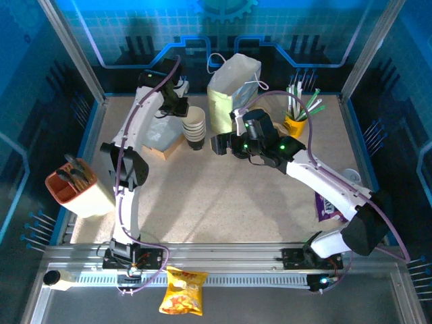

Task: Pack the takeout coffee

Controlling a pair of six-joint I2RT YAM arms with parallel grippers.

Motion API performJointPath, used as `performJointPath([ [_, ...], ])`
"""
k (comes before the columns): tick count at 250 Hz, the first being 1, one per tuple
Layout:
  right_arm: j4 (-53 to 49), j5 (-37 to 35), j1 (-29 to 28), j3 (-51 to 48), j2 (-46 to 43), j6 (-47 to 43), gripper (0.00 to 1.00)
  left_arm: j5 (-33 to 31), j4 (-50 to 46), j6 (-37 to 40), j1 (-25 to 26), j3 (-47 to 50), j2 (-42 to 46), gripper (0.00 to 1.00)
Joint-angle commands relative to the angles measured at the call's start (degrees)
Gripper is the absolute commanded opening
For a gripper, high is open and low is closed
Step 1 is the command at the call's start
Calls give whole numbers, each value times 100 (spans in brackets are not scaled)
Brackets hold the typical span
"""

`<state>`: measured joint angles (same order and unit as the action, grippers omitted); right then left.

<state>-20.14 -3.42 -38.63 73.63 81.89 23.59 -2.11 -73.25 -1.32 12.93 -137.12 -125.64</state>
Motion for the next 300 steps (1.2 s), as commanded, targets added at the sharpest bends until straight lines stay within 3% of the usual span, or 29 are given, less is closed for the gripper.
performJointPath([
  [1, -69, -24, -91, 2, -15, 36, 99, 84, -170, 58, 42, -179, -96, 19],
  [210, -113, -121, -92, -212, -212, 56, 99, 96, -260, 44, 37, -282, -179, 17],
  [300, -122, -176, -92, -269, -305, 70, 99, 129, -370, -3, 43, -492, -186, 8],
])
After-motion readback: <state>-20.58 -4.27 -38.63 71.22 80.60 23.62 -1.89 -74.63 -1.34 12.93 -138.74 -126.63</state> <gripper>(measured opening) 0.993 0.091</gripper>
